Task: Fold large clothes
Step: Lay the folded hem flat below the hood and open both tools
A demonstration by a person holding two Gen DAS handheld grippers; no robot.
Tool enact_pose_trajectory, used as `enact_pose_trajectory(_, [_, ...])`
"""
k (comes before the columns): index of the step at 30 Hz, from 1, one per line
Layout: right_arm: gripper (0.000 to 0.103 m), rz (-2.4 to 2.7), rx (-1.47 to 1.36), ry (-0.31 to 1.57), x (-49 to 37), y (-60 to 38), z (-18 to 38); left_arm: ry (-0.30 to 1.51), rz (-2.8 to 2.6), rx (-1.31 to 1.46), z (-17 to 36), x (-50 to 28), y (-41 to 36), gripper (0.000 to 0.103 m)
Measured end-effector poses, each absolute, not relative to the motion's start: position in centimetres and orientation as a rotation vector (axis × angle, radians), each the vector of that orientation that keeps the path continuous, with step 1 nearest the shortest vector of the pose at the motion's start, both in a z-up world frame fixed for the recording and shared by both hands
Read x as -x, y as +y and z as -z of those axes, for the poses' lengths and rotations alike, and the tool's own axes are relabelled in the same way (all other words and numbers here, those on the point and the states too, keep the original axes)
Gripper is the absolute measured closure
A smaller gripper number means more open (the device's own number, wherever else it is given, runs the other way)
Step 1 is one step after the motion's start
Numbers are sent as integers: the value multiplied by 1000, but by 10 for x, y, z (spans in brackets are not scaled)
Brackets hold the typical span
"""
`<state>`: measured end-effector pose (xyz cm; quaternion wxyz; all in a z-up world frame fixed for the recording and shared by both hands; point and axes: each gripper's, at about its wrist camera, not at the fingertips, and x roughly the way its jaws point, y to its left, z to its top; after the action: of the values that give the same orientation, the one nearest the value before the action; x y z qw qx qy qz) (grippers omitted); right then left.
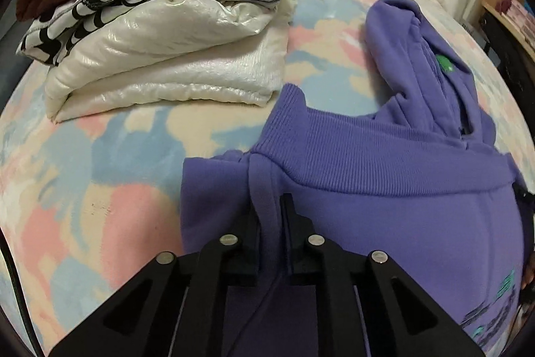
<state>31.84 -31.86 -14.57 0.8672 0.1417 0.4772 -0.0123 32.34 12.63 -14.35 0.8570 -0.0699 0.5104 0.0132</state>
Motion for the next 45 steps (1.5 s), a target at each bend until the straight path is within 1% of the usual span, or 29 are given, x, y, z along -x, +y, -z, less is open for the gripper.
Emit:
enact_pose_trajectory(3, [85,49,-295,992,-313,-318,133,1049,-40,107,131,-319,127,87])
enact_pose_trajectory(5, [85,61,-229,949,-307,-309,119,1000,-53,69,120,-314,126,82])
enact_pose_trajectory(8, [84,30,-193,882,-300,-291,98,907,-33,79,101,-306,121,81])
enact_pose_trajectory(10, [78,-4,-191,856,-299,-273,91,889,-13,93,97,-308,113,81])
enact_pose_trajectory(11, [77,-25,-191,847,-301,-266,89,891,-7,91,98,-312,108,81])
enact_pose_trajectory(15, [77,-166,-163,900,-314,-218,102,916,-8,55,113,-326,83,81])
enact_pose_trajectory(17, [77,-206,-98,930,-321,-195,116,933,-32,24,125,-335,76,81])
enact_pose_trajectory(19, [77,-176,5,920,-326,-187,130,936,-69,-4,136,-344,76,82])
enact_pose_trajectory(21, [79,-150,15,904,-330,-199,134,934,-84,28,140,-350,86,83])
enact_pose_trajectory(23, [79,-20,22,898,-337,-230,137,930,-103,47,142,-354,98,88])
enact_pose_trajectory(25, [79,45,-62,923,-343,-276,144,940,-95,95,144,-359,112,91])
enact_pose_trajectory(26, [82,31,-130,929,-345,-291,145,942,-87,126,144,-359,118,91])
enact_pose_trajectory(27, [91,27,-189,932,-343,-307,143,945,-73,152,142,-358,121,91])
enact_pose_trajectory(29, [91,20,-225,924,-334,-322,133,946,-62,161,137,-354,122,91])
enact_pose_trajectory(30, [87,16,-224,921,-329,-321,127,948,-52,164,132,-347,121,91])
enact_pose_trajectory(31, [85,22,-212,920,-322,-319,120,947,-45,162,127,-340,119,90])
enact_pose_trajectory(32, [85,5,-209,921,-312,-313,113,947,-39,160,123,-333,117,87])
enact_pose_trajectory(37, [85,-154,-235,920,-258,-275,100,938,19,118,105,-269,102,86])
enact_pose_trajectory(42, [85,-249,-239,958,-206,-236,117,949,-18,90,117,-201,98,86])
enact_pose_trajectory(45, [85,-214,-199,957,-185,-237,130,960,-44,130,133,-174,113,86])
